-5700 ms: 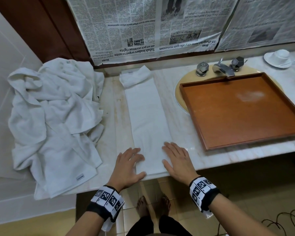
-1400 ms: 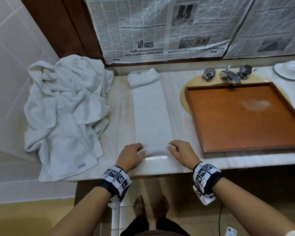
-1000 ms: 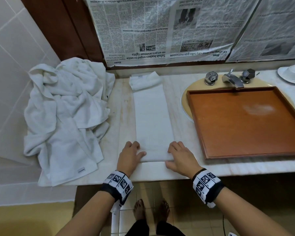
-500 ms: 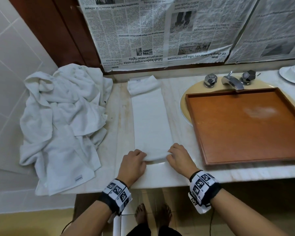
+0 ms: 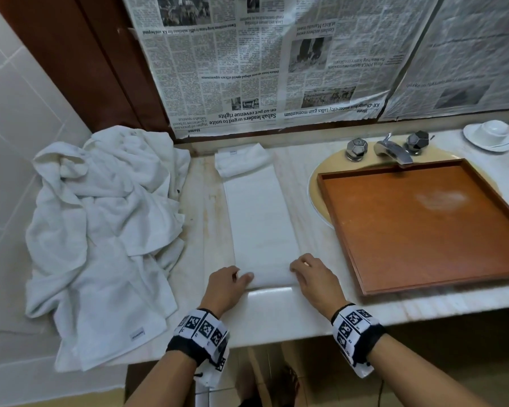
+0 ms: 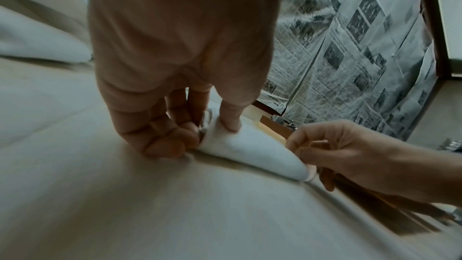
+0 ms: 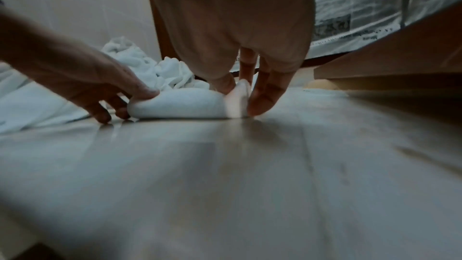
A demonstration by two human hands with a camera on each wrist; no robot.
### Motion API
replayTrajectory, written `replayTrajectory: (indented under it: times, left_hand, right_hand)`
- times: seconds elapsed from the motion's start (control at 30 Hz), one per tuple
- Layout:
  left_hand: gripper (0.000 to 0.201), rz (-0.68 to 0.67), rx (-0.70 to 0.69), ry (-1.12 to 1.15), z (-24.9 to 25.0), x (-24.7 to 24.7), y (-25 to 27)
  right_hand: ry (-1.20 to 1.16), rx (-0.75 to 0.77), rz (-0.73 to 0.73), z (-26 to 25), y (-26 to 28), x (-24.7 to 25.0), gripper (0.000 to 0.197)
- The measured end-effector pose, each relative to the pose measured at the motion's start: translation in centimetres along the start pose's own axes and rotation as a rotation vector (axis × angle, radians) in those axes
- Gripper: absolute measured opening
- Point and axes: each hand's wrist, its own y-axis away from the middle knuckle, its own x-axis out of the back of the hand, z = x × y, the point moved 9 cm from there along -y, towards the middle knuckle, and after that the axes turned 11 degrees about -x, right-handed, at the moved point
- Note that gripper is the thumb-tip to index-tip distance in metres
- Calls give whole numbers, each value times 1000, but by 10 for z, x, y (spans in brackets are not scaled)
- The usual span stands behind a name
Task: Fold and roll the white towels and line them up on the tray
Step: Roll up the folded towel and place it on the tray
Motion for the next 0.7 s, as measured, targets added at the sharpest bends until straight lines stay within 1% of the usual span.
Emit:
replayTrajectory:
  times: [0.1, 0.17, 0.23, 0.27, 0.33, 0.4, 0.43, 0.53, 0.57, 0.63, 0.7]
  left_hand:
    - [53, 41, 47, 27, -2, 1, -5]
    - [52, 93, 61, 23, -3, 3, -6]
    - [40, 176, 27, 33, -1, 6, -4]
    - [32, 222, -6, 47, 1, 8, -1]
    - [26, 266, -87, 34, 8, 9, 4]
    - [22, 228, -167, -60, 17, 4, 6]
    - [25, 197, -190, -105, 18, 0, 7]
    - [46, 155, -207, -160, 12, -4, 9]
    - [52, 142, -221, -178, 10, -5, 9]
    - [59, 106, -252, -214, 8, -6, 8]
    - [58, 83, -254, -203, 7, -4, 2]
  right_hand:
    - [119, 93, 27, -5, 4, -1, 21]
    - [165, 144, -14, -11, 7, -5, 30]
    - [181, 187, -63, -15, 9, -10, 39]
    - [180, 200, -71, -16, 7, -11, 39]
    - [157, 191, -79, -16, -1, -9, 33]
    - [110, 153, -116, -12, -10, -10, 26]
    - [90, 133, -159, -8, -14, -13, 26]
    - [29, 113, -270, -2, -23, -17, 36]
    - [7, 106, -293, 0, -26, -17, 34]
    - [-30, 93, -304, 1, -33, -15, 26]
    - [-77, 83, -298, 2, -36, -13, 25]
